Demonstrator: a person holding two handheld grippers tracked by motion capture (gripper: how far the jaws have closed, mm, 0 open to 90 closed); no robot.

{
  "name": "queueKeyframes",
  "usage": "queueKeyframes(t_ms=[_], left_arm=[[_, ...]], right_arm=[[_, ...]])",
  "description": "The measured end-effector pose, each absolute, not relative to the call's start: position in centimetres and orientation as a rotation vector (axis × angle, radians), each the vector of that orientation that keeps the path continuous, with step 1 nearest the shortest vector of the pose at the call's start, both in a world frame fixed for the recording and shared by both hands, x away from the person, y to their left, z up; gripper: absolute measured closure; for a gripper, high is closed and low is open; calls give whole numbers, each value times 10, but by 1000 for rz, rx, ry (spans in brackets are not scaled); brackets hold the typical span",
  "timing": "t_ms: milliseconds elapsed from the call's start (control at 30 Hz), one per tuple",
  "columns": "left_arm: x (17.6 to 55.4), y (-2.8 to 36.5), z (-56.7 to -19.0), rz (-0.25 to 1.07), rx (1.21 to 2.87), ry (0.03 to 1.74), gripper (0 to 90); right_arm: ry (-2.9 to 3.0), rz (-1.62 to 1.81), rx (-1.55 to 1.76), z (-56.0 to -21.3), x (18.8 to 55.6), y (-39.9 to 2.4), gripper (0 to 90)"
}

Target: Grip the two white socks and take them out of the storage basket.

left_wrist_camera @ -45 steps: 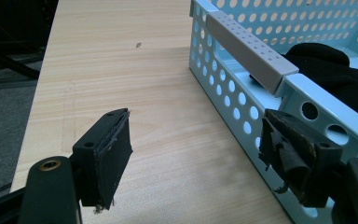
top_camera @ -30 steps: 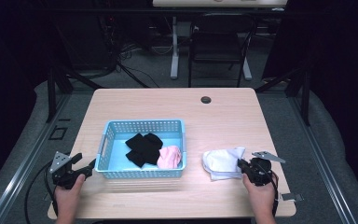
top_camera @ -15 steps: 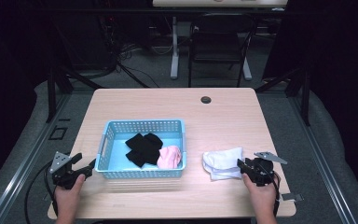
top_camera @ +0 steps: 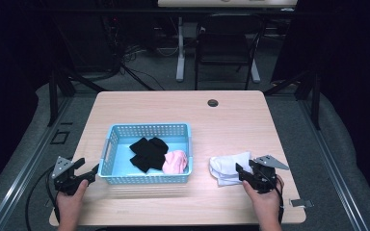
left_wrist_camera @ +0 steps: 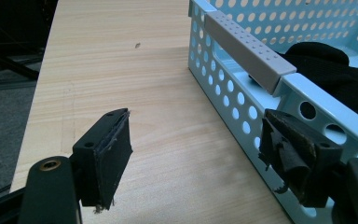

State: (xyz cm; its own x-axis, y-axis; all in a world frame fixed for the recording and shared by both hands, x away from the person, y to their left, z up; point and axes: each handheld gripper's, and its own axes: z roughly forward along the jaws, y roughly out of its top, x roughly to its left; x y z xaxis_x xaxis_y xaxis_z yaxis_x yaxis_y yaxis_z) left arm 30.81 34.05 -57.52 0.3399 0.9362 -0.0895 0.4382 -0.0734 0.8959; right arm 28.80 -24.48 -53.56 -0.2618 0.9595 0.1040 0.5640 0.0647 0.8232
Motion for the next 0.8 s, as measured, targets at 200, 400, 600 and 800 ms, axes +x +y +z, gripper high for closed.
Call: queueKeyframes(t_ms=[200,400,600,800], left_arm=[[308,340,-575,673,1679,1245,247],[308,341,-575,674,1676,1246,247],[308,340,-576,675,1680,1248,247],[308,341,-575,676,1676,1247,247]], right_arm=[[1905,1129,1446,-534,282,-231,442],[1927,1142,1403,-534,276,-223,446],[1930,1160,1368,-538,270,-215,459],[1925,1141,1360,-544,271,-214,461]])
